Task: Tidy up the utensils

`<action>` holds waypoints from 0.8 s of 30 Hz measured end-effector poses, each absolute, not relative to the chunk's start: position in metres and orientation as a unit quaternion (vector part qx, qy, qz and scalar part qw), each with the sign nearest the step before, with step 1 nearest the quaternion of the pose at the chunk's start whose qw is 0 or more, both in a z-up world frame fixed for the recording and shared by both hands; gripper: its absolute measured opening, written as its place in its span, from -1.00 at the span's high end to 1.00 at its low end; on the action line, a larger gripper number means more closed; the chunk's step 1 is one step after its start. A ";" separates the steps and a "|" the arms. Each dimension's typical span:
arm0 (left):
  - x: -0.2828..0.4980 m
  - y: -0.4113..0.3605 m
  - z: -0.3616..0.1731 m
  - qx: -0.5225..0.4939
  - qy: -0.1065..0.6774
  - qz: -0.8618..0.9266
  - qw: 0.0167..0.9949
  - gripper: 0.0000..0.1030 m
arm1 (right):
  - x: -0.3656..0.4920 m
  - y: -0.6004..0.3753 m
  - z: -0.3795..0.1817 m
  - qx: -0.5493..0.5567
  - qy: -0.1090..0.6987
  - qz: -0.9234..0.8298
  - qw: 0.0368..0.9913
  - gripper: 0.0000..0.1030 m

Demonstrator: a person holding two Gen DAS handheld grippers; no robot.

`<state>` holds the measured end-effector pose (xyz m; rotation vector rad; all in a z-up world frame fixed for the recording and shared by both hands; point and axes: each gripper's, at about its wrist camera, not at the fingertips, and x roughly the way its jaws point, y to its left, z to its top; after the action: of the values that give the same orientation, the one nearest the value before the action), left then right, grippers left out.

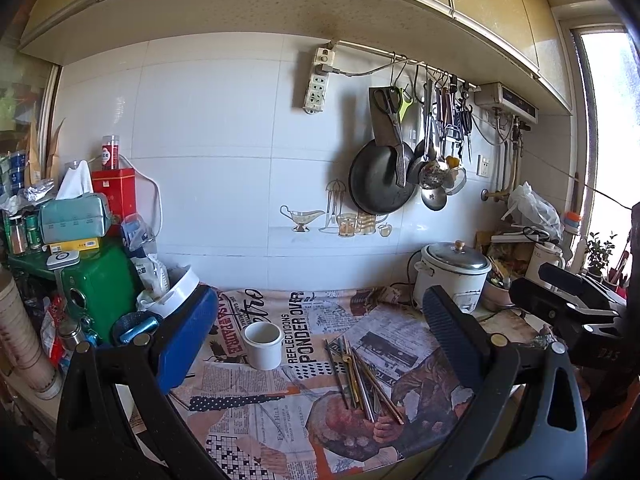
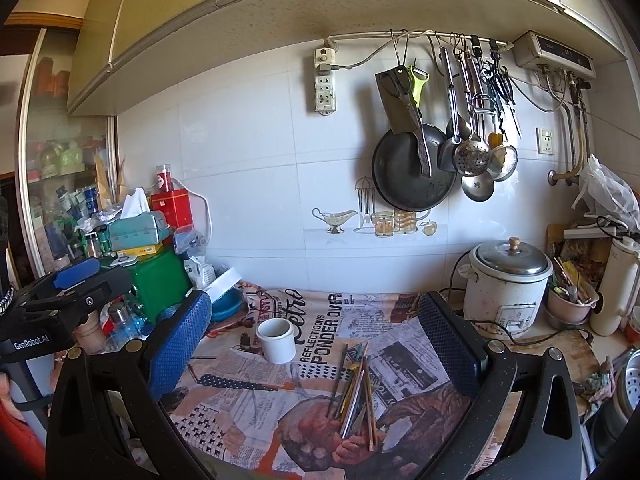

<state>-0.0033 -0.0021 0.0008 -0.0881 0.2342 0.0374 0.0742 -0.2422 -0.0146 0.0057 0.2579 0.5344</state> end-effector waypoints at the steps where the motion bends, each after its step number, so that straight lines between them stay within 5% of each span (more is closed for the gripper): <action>1: -0.004 -0.002 0.001 -0.044 0.116 0.018 0.992 -0.99 | 0.075 -0.242 -0.015 0.003 0.127 0.263 0.956 -0.99; 24: -0.008 -0.005 0.001 -0.044 0.114 0.019 0.992 -0.99 | 0.064 -0.241 -0.009 -0.009 0.117 0.286 0.951 -0.99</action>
<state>-0.0084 -0.0050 0.0011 -0.0880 0.2279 0.0376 0.0640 -0.2412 -0.0088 -0.0183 0.2375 0.5806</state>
